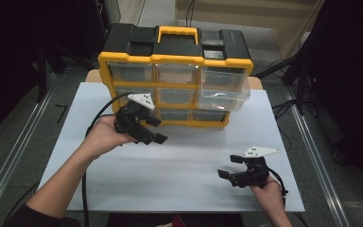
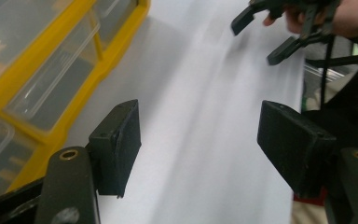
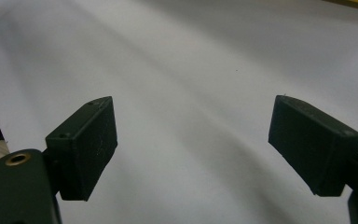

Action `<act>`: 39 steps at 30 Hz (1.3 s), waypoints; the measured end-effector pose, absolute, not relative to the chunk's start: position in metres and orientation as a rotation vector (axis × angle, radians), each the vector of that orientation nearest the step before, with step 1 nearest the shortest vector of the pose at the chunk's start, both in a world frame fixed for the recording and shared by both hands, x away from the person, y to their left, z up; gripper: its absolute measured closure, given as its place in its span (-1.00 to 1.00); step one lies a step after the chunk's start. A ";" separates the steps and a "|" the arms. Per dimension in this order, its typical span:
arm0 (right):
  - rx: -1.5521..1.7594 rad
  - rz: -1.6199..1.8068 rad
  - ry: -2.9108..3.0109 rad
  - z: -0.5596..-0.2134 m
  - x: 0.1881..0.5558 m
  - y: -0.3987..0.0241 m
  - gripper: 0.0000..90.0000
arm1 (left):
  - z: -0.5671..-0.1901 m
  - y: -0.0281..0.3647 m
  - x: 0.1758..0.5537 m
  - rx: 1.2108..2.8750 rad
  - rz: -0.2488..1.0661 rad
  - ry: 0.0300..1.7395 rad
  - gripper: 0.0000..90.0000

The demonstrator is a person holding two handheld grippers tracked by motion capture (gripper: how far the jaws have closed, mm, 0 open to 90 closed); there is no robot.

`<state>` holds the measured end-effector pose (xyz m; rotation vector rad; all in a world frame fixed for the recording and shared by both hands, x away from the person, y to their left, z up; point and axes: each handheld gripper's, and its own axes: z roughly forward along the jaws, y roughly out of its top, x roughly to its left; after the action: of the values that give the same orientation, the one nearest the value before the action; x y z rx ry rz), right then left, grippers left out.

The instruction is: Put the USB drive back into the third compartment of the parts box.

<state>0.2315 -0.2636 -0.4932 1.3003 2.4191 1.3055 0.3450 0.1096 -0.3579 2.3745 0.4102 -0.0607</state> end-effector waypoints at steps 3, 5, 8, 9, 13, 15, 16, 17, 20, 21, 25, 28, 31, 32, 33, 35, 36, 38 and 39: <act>1.306 1.304 2.418 -0.493 0.232 -0.264 -0.70 | -0.368 0.118 0.343 2.353 -0.056 0.437 -0.30; 1.303 1.302 2.419 -0.493 0.232 -0.264 -0.70 | -0.373 0.123 0.341 2.355 -0.035 0.451 -0.30; 1.306 1.306 2.417 -0.493 0.232 -0.264 -0.70 | -0.381 0.129 0.338 2.333 -0.033 0.466 -0.30; 1.305 1.304 2.417 -0.493 0.232 -0.264 -0.70 | -0.384 0.132 0.336 2.325 -0.031 0.469 -0.30; 1.304 1.306 2.413 -0.493 0.232 -0.265 -0.70 | -0.398 0.139 0.331 2.305 -0.019 0.491 -0.30; 1.302 1.306 2.410 -0.493 0.232 -0.265 -0.70 | -0.405 0.142 0.330 2.310 -0.015 0.504 -0.30; 1.304 1.308 2.409 -0.493 0.232 -0.265 -0.70 | -0.408 0.144 0.329 2.313 -0.013 0.507 -0.30; 1.305 1.307 2.409 -0.493 0.232 -0.265 -0.70 | -0.411 0.145 0.328 2.311 -0.013 0.516 -0.30; 1.298 1.299 2.413 -0.494 0.232 -0.265 -0.70 | -0.419 0.148 0.326 2.307 -0.020 0.535 -0.30; 1.300 1.298 2.413 -0.494 0.232 -0.265 -0.70 | -0.421 0.150 0.325 2.309 -0.020 0.534 -0.30; 1.310 1.301 2.412 -0.494 0.233 -0.265 -0.70 | -0.432 0.154 0.321 2.313 -0.015 0.554 -0.30; 1.309 1.300 2.413 -0.494 0.233 -0.265 -0.70 | -0.438 0.156 0.319 2.312 -0.015 0.576 -0.30; 1.312 1.304 2.410 -0.494 0.232 -0.266 -0.70 | -0.443 0.158 0.316 2.310 0.005 0.584 -0.30; 1.311 1.303 2.409 -0.494 0.232 -0.266 -0.70 | -0.444 0.160 0.315 2.304 0.000 0.593 -0.30; 1.311 1.304 2.409 -0.494 0.232 -0.266 -0.70 | -0.446 0.161 0.315 2.298 0.000 0.596 -0.30; 1.312 1.304 2.410 -0.494 0.232 -0.266 -0.70 | -0.448 0.165 0.313 2.303 0.006 0.612 -0.30; 1.316 1.303 2.412 -0.494 0.232 -0.266 -0.70 | -0.450 0.166 0.313 2.294 0.009 0.614 -0.30; 1.315 1.302 2.412 -0.494 0.232 -0.266 -0.70 | -0.452 0.169 0.311 2.292 0.013 0.627 -0.30; 1.315 1.303 2.411 -0.494 0.232 -0.266 -0.70 | -0.453 0.171 0.310 2.289 0.017 0.629 -0.30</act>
<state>0.2324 -0.2655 -0.4942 1.3149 2.4106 1.3029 0.3099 0.1710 -0.4531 2.2889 0.6289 0.0167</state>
